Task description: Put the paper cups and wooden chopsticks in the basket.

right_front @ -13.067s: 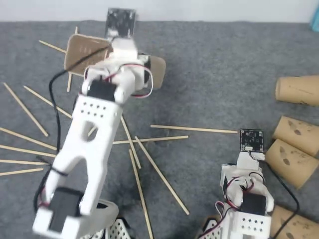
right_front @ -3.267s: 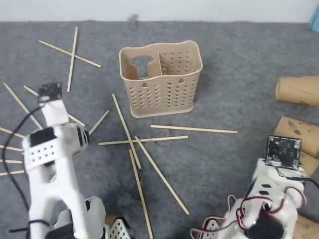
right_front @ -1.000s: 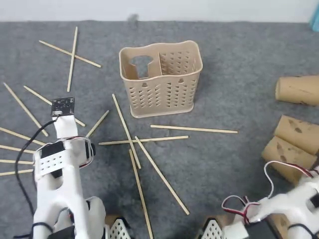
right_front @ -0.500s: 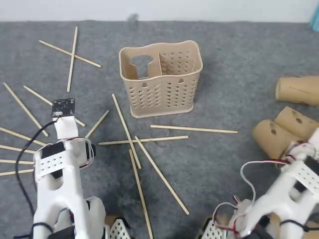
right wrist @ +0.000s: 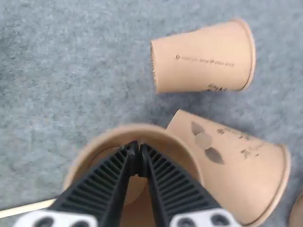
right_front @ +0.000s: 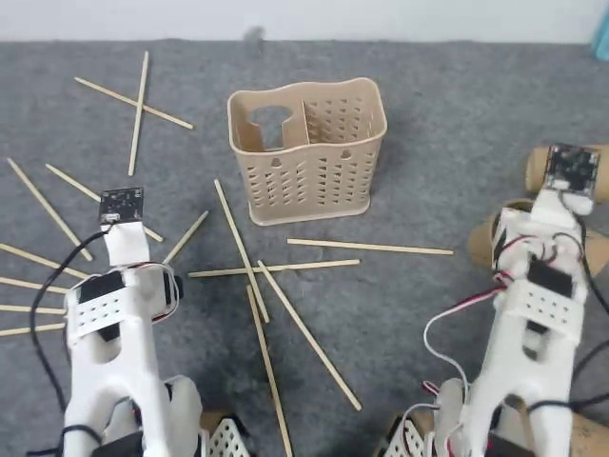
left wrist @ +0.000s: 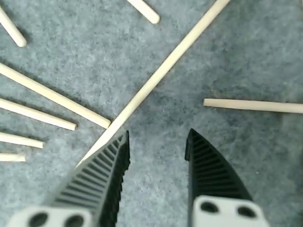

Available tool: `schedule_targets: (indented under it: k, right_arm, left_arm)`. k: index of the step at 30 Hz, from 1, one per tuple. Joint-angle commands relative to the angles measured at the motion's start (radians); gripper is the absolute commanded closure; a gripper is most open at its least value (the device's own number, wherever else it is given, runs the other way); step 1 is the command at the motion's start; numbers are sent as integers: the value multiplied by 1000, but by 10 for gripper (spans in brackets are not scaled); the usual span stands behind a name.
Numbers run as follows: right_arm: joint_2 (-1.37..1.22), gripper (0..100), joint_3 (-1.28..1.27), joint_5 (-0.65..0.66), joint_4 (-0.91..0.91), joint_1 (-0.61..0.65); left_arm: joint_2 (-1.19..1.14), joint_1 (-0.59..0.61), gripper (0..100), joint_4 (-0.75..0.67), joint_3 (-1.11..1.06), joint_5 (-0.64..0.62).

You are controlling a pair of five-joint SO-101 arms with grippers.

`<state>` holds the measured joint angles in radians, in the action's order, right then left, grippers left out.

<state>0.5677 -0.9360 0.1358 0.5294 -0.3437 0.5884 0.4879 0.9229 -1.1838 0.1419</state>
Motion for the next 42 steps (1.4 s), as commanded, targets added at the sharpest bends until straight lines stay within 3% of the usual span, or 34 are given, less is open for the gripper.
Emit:
schedule_targets:
  k: [1, 5, 11, 19, 29, 42]
  right_arm:
    - [-114, 989, 187, -26, 107, 21]
    - [-275, 977, 402, -21, 271, 27]
    - [-364, 849, 792, -21, 670, 27]
    - [-375, 847, 1102, -20, 1050, 18]
    - [-464, 847, 957, -68, 964, -41]
    - [-705, 848, 956, -115, 848, -42]
  left_arm:
    - [31, -3, 816, -20, 1, 9]
    - [31, -3, 816, -20, 1, 9]
    - [31, -3, 816, -21, 1, 9]
    - [31, -3, 816, -21, 1, 9]
    - [31, -3, 816, -21, 1, 9]
    - [31, -5, 816, -21, 1, 9]
